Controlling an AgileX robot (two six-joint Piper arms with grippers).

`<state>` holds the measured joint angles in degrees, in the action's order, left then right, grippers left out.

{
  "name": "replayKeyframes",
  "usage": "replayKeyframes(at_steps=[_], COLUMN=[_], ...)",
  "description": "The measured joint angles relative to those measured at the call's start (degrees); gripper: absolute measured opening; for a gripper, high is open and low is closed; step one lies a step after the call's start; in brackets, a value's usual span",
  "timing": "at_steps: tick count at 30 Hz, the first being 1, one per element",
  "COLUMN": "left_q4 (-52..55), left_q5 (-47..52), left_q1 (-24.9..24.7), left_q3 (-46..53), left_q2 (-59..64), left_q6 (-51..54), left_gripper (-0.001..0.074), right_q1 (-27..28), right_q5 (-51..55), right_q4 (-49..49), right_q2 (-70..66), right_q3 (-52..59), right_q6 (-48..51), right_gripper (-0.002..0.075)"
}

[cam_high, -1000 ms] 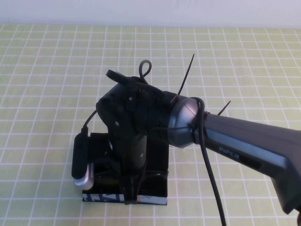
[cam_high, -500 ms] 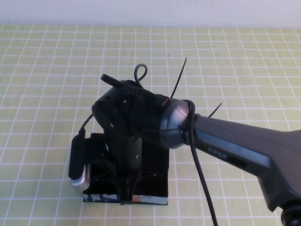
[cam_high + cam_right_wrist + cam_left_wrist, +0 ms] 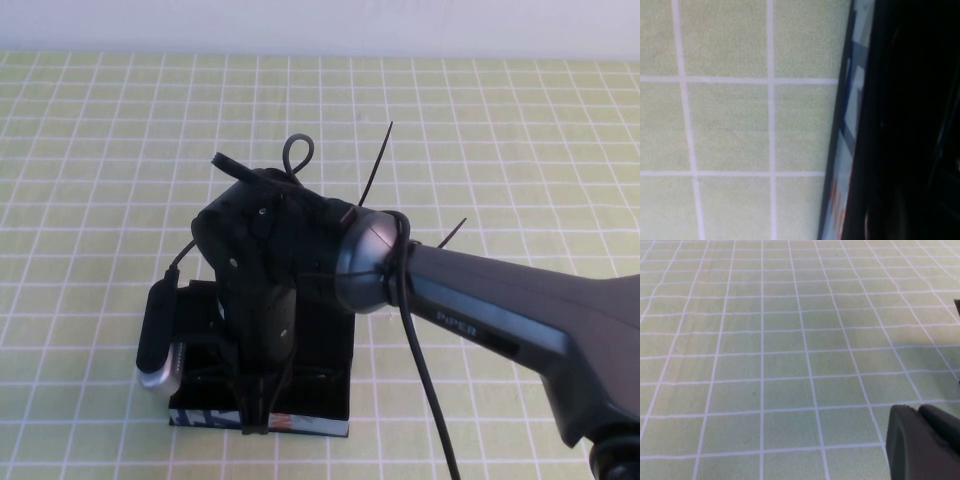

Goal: Return glasses to glasses case
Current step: Place the glasses in the glasses case

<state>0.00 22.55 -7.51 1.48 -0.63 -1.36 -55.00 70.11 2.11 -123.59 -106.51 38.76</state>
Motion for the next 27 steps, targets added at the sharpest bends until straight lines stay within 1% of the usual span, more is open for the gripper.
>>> replayKeyframes(at_steps=[4, 6, 11, 14, 27], left_q4=[0.0, 0.0, 0.0, 0.0, 0.0], left_q5=[0.0, 0.0, 0.0, 0.0, 0.0], left_q1=[0.0, 0.0, 0.0, 0.0, 0.0], left_q3=[0.0, 0.0, 0.0, 0.0, 0.0], left_q2=[0.0, 0.0, 0.0, 0.0, 0.0], left_q6=[0.0, 0.0, 0.0, 0.0, 0.0], left_gripper=[-0.0004, -0.0004, -0.0004, -0.0004, -0.0004], right_q1=[0.0, 0.0, 0.0, 0.1, 0.5], right_q5=[0.0, 0.0, 0.0, 0.0, 0.0], right_q4=[0.0, 0.0, 2.0, 3.6, 5.0], right_q2=[0.0, 0.0, -0.1, -0.1, 2.6], right_q3=[0.0, 0.0, -0.6, -0.7, -1.0], right_q6=[-1.3, -1.5, -3.6, -4.2, -4.5], right_gripper=[0.0017, 0.0031, 0.0125, 0.0161, 0.0178])
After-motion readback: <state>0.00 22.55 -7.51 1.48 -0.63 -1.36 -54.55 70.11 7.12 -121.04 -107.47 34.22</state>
